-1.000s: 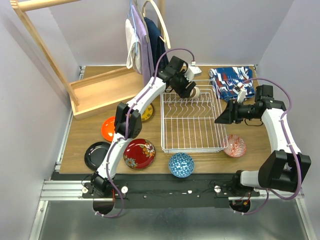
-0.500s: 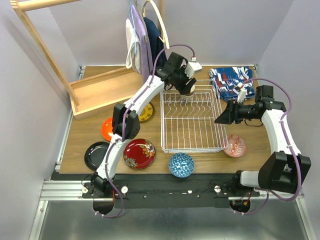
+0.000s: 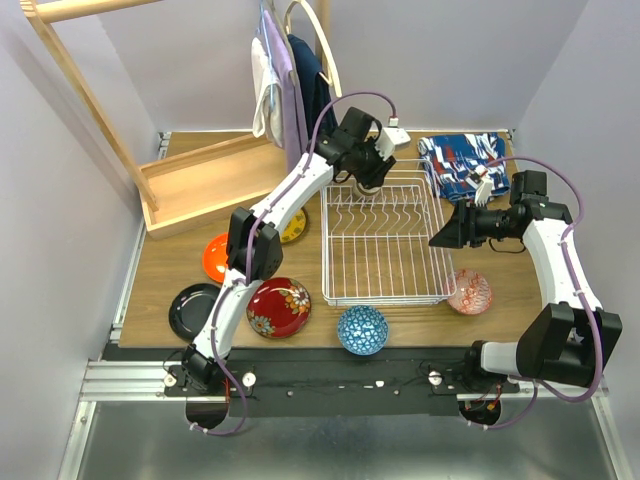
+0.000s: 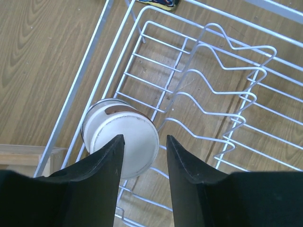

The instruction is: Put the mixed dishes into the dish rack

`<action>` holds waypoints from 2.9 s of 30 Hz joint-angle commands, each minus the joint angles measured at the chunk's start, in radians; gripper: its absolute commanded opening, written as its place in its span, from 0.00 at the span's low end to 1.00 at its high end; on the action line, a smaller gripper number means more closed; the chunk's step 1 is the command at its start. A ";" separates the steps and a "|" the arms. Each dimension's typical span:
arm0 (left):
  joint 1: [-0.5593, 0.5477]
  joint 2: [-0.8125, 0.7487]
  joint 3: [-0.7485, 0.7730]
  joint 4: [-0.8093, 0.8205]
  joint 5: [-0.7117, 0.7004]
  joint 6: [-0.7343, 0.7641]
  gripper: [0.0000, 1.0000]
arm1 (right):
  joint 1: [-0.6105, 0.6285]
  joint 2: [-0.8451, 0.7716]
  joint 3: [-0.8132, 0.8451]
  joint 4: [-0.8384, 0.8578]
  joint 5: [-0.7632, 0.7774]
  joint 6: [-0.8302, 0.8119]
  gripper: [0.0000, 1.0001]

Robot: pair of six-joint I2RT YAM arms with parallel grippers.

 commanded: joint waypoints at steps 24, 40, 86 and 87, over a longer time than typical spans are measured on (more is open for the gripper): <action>-0.042 -0.234 -0.455 0.328 -0.209 0.218 0.88 | -0.013 0.000 -0.015 0.021 0.029 0.008 0.66; -0.045 -0.091 -0.308 0.256 -0.236 0.283 0.86 | -0.023 -0.006 -0.010 0.014 0.047 0.008 0.66; -0.019 0.123 0.028 0.001 0.069 0.109 0.46 | -0.040 0.020 -0.014 0.021 0.069 0.014 0.66; -0.019 0.130 0.034 0.004 0.067 0.109 0.47 | -0.040 0.020 -0.014 0.021 0.069 0.013 0.66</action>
